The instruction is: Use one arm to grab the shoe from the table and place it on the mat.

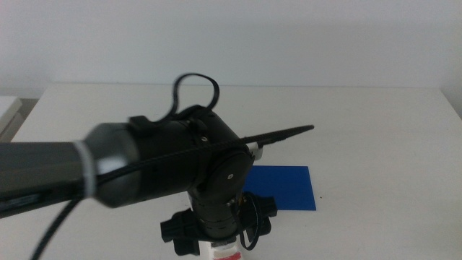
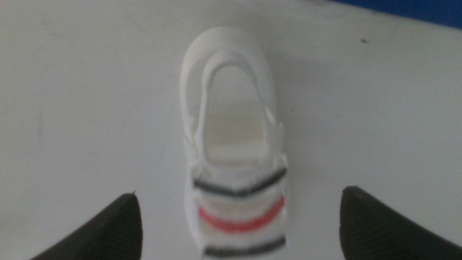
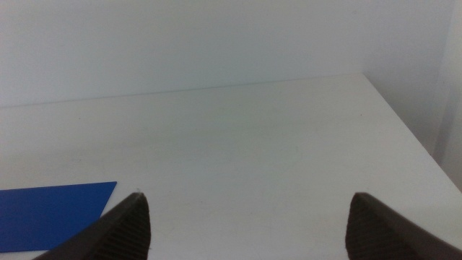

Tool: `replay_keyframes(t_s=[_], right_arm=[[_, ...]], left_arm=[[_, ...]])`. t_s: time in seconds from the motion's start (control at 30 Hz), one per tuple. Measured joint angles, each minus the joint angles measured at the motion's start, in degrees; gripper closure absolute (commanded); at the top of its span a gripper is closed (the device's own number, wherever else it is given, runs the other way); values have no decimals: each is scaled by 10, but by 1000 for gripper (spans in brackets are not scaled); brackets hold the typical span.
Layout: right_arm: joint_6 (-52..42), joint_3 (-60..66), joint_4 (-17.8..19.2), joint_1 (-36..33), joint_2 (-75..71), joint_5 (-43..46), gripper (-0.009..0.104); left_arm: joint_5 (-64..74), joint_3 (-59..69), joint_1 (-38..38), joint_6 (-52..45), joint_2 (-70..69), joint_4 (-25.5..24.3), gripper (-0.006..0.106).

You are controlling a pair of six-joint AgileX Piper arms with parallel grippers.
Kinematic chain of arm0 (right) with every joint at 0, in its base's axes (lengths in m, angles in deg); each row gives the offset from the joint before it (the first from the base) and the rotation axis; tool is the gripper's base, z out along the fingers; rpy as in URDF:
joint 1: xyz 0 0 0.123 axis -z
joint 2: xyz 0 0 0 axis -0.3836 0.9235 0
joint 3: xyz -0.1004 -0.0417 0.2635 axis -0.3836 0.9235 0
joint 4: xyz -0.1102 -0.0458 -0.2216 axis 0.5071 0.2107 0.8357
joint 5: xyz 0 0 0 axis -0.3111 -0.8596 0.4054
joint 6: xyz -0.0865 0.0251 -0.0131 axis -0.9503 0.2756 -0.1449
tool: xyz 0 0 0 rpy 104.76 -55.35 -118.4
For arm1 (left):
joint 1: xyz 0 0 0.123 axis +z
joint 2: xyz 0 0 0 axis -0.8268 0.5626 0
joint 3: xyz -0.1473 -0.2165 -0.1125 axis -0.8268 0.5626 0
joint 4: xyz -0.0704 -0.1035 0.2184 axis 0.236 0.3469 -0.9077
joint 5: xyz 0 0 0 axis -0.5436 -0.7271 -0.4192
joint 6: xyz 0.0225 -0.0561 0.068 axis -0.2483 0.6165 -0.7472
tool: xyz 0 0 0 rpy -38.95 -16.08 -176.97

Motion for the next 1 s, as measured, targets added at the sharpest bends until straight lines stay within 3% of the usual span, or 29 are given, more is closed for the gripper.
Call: replay_keyframes(t_s=[0.2,0.33,0.4,0.63,0.7,1.0], right_arm=[[0,0,0,0,0,0,16],[0,0,0,0,0,0,16],[0,0,0,0,0,0,16],[0,0,0,0,0,0,16],[0,0,0,0,0,0,16],[0,0,0,0,0,0,16]], left_arm=[[-37,0,10,-23,54,7,8],[-43,0,12,-20,81,11,18],[-43,0,15,-19,89,11,30],[-29,0,15,-20,82,10,89],[-16,-2,15,-35,67,9,101],[116,-184,78,-221,71,13,102]])
